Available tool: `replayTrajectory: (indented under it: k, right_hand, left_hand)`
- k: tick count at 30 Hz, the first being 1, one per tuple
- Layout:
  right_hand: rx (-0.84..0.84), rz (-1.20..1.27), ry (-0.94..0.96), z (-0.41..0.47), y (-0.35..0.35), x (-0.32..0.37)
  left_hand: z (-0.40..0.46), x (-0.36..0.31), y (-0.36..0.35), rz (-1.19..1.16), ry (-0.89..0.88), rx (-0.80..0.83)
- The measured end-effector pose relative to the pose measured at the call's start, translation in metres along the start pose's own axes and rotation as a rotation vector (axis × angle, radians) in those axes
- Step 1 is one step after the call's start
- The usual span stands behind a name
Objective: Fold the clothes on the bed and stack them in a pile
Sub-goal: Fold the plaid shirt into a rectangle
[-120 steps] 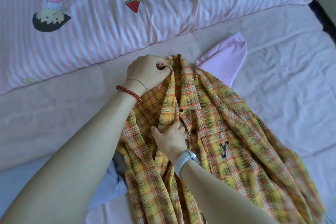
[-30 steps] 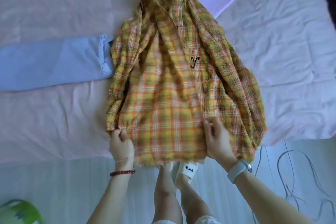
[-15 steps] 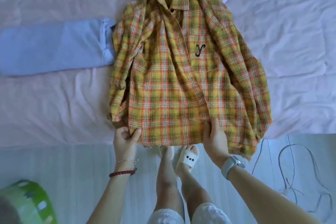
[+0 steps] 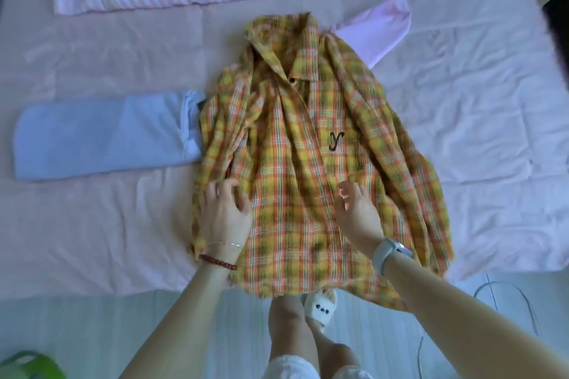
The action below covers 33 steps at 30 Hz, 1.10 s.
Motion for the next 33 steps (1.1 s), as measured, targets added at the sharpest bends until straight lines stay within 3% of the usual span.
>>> replayTrajectory:
  k: [2, 6, 12, 17, 19, 22, 25, 27, 30, 33]
  right_hand:
    - [-0.016, -0.021, 0.041, 0.029, 0.014, 0.025]
    - [-0.111, -0.106, 0.17, 0.104, 0.036, 0.084]
    - [-0.147, -0.271, 0.134, 0.219, 0.042, 0.156]
    - [-0.168, -0.377, 0.138, 0.276, 0.048, 0.179]
    - [-0.183, -0.097, 0.181, 0.286, 0.055, 0.176]
    - [-0.232, 0.283, 0.104, 0.293, 0.064, 0.165]
    - [-0.137, 0.175, -0.016, 0.294, 0.067, 0.162]
    - [-0.097, 0.127, 0.05, 0.288, 0.065, 0.165]
    - [-0.295, 0.048, 0.238, 0.274, 0.076, 0.168]
    - [-0.436, -0.004, 0.192, 0.282, 0.106, 0.152]
  left_hand:
    - [0.036, -0.027, 0.021, 0.016, -0.053, -0.11]
    - [0.115, -0.056, 0.049, 0.059, -0.089, -0.099]
    - [0.203, -0.064, 0.04, 0.258, -0.014, 0.185]
    - [0.227, -0.04, 0.058, -0.275, -0.058, 0.077]
    - [0.234, -0.024, 0.074, -0.465, -0.098, 0.139]
    - [0.241, 0.001, 0.097, -0.762, 0.028, 0.155]
    - [0.25, 0.015, 0.108, -0.518, 0.155, -0.016]
    - [0.254, 0.006, 0.11, -0.236, 0.202, -0.118]
    - [0.261, -0.03, 0.106, -0.017, 0.031, -0.187]
    - [0.287, -0.076, 0.096, 0.019, -0.239, -0.03]
Point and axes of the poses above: each hand's wrist, its own z-axis towards the middle knuckle, its own y-axis out of the back of the hand, x = y × z, the point moved 3 cm from there along z, towards the middle knuckle, and after that the axes turned 12 degrees about x, right-handed, at the moved point
